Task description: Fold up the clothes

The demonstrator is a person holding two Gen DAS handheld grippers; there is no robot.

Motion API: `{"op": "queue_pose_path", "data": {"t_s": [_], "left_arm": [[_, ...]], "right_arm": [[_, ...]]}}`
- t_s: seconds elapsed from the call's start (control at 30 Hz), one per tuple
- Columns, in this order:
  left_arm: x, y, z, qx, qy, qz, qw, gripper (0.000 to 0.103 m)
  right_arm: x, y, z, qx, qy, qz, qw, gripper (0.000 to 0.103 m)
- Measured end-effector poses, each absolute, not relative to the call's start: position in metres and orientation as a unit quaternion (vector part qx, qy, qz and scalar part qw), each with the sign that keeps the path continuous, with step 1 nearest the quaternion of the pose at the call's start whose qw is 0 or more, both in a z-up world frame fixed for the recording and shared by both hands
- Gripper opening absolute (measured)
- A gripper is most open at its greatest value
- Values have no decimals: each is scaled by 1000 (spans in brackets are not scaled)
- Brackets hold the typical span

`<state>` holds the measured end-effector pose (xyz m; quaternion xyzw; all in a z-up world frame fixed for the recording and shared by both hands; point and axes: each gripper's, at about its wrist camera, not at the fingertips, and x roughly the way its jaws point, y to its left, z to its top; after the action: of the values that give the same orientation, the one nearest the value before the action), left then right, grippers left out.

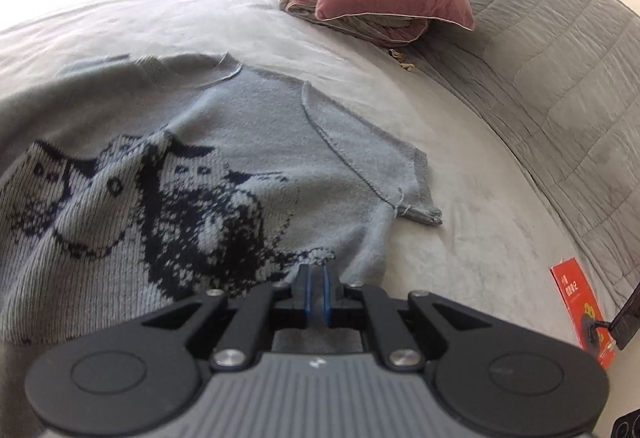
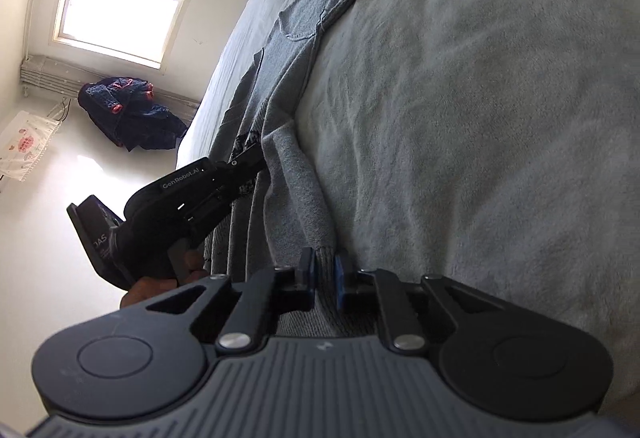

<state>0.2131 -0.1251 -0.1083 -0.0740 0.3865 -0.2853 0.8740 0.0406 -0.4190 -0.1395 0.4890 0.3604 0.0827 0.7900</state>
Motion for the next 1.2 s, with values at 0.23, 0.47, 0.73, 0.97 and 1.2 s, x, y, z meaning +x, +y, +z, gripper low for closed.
{"op": "queue_pose_path", "data": {"t_s": [0.23,0.47,0.73,0.97,1.2], "left_arm": [[216,-195,-77,54,373,-347,859,11],[218,-262,-104,218,366,-332,841,11],[229,-270,-124,265,363,-293,844,14],[227,-275,-127,299,341,-274,848,14],[231,-262,-127,260,344,-279,858,13]], "right_arm": [[30,-398,-114,457,325,91,823,12],[57,-373,-119,466,325,112,815,12],[77,-375,-128,463,326,119,816,12],[61,-364,-132,440,329,123,827,12],[60,-344,-130,366,335,128,859,15]]}}
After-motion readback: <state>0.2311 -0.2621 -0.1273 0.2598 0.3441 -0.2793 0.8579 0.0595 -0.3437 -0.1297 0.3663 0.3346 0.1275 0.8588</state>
